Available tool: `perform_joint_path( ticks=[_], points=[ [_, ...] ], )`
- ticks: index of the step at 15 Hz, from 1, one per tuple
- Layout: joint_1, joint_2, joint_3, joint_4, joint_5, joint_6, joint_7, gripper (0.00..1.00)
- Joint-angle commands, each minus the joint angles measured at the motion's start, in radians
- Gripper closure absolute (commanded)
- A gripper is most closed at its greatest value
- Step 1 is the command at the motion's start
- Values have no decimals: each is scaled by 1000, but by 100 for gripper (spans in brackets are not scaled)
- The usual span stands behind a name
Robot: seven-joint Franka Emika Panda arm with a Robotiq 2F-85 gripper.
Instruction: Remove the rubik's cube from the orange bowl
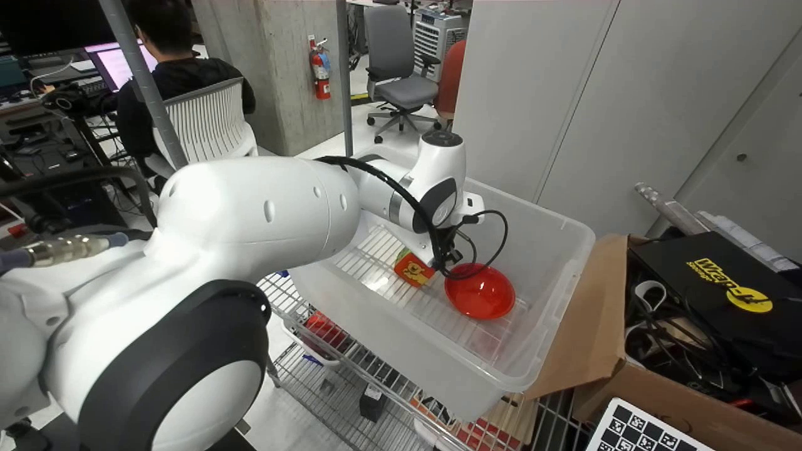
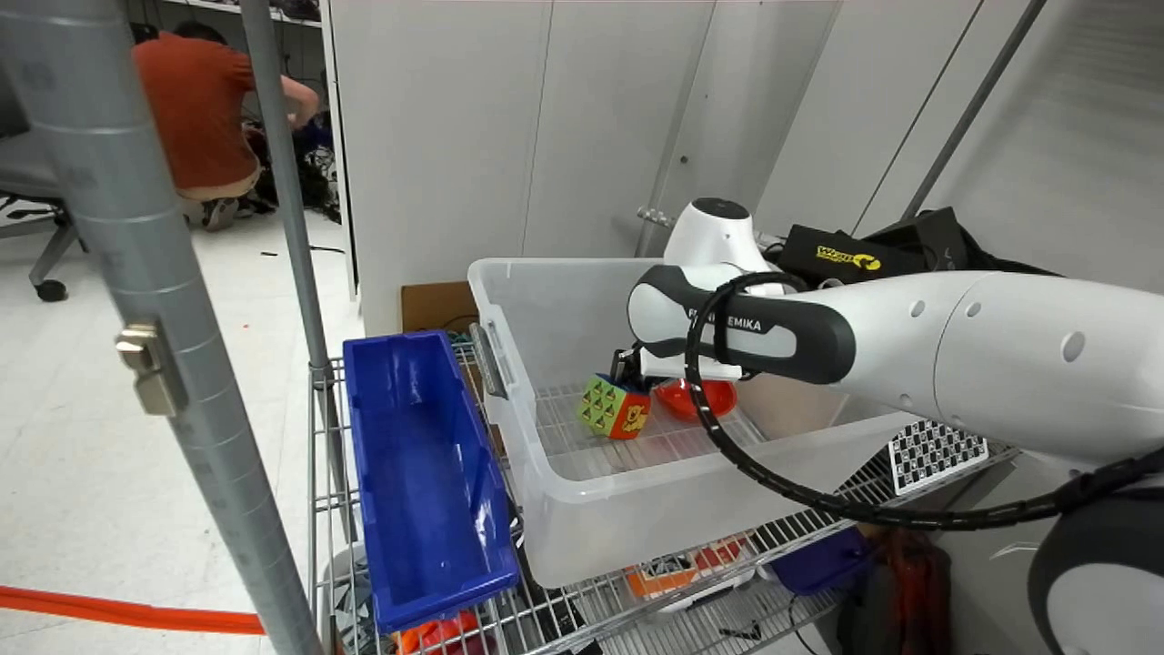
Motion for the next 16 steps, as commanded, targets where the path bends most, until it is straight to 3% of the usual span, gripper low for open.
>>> perform_joint_path(
  ticks=[1, 2, 4, 12, 16],
  points=[
    [-4, -14, 23, -43, 8, 59, -60, 99],
    [-2, -20, 23, -50, 8, 56, -67, 71],
    [-1, -38, 32, -68, 10, 60, -87, 65],
    [-11, -175, 77, -221, 24, 45, -107, 6],
    [-20, -325, 92, -391, 32, 40, -110, 0]
  ],
)
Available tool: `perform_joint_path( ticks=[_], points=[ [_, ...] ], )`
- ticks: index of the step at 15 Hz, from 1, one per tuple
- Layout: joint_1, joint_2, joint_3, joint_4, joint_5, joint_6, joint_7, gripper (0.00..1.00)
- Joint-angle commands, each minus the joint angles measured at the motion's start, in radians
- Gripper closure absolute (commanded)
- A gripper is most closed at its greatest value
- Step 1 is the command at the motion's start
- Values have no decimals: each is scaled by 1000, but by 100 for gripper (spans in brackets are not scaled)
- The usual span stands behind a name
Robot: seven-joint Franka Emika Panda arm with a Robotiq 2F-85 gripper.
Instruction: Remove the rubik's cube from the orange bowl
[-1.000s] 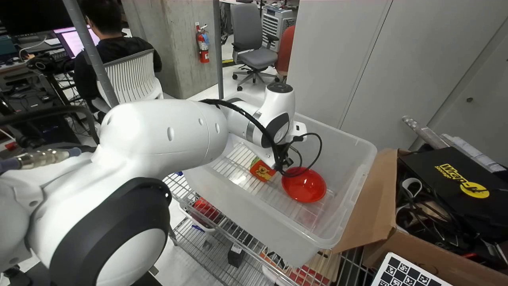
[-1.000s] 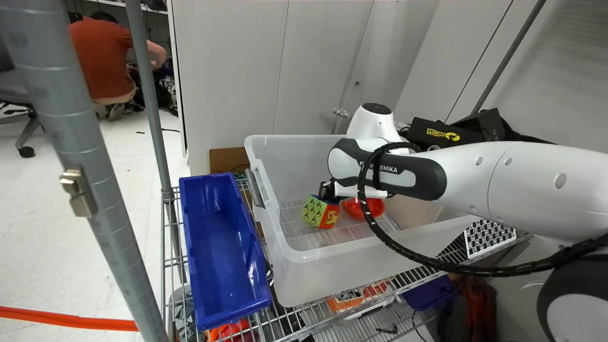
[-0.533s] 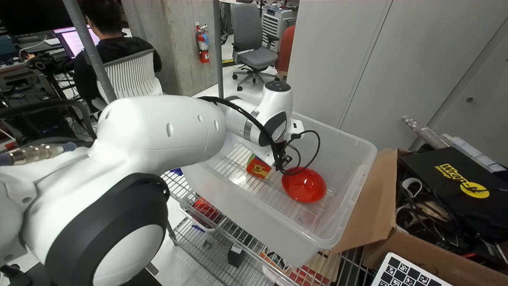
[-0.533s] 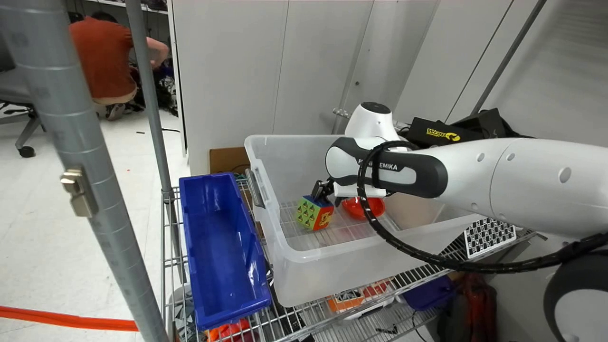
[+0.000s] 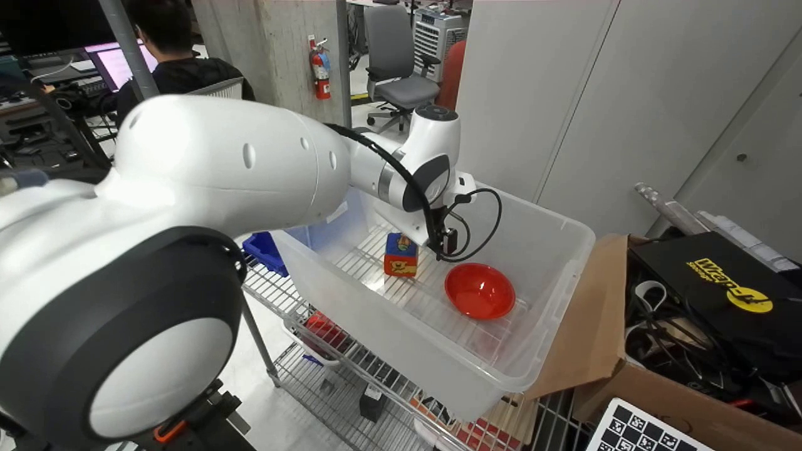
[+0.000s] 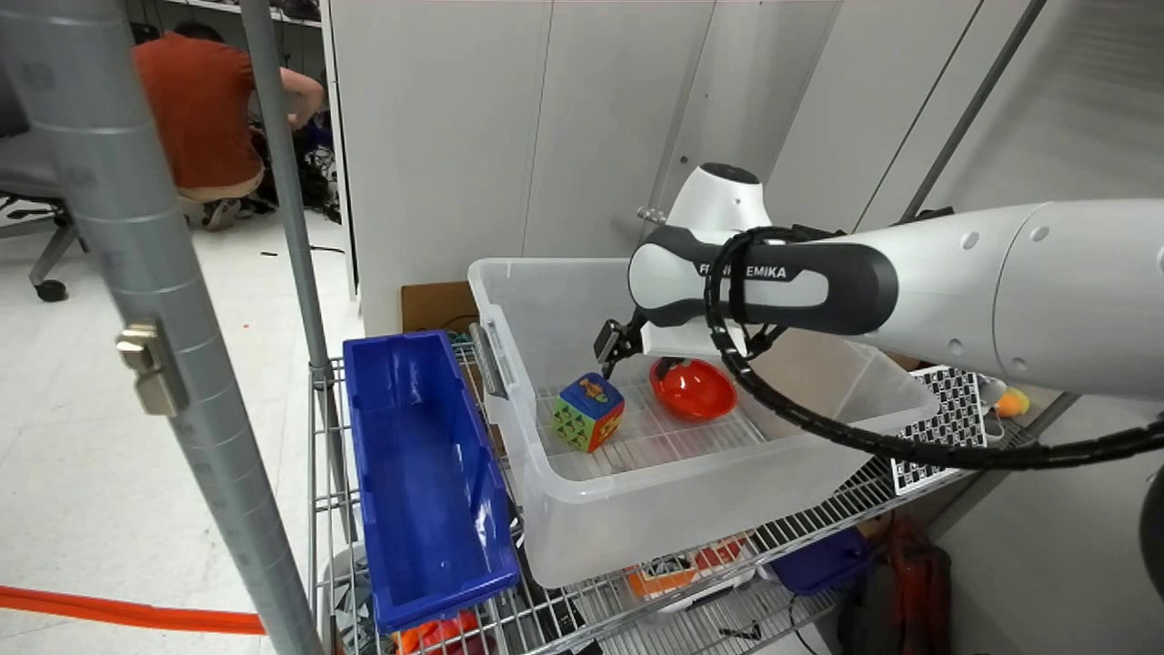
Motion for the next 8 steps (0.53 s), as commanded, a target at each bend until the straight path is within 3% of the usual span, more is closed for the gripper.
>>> perform_joint_path(
  ticks=[1, 3, 4, 8],
  points=[
    [-26, -194, 33, -230, 47, -6, -31, 0],
    [-52, -288, 42, -317, 103, -94, 2, 0],
    [-13, -152, 9, -162, 64, -38, -1, 0],
    [-37, -262, 15, -274, 100, -95, -2, 0]
  ],
)
